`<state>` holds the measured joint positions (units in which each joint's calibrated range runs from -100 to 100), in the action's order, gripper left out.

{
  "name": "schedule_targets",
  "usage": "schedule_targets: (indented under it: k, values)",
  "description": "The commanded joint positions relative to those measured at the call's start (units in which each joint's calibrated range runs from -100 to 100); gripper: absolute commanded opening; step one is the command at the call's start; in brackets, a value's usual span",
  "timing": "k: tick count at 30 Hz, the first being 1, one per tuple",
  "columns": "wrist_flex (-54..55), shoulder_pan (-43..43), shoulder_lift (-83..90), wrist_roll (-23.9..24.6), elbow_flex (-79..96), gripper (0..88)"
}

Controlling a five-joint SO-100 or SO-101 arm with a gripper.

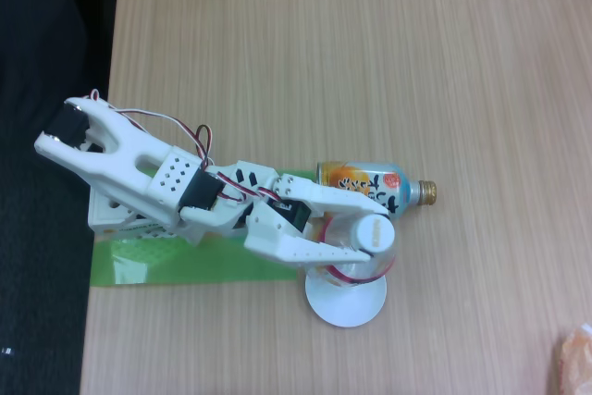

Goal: Pick up the plastic bottle and stand it up on the white place

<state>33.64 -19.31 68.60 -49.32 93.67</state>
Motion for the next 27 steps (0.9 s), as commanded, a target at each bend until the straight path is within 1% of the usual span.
schedule_targets:
  k: [1, 8, 11, 13, 17, 27]
  values:
    - [3.5, 0.1, 0.1, -0.3, -0.2, 13.0]
    - [3.9, -0.2, 0.3, -0.4, 0.1, 13.0]
    - [4.0, 0.0, 0.7, -2.4, 2.3, 13.0]
    - [6.5, 0.1, 0.7, -2.9, 4.1, 13.2]
    - [11.0, 0.2, 0.6, -3.0, 5.9, 13.0]
    - [13.1, 0.2, 0.6, -2.9, 5.9, 13.0]
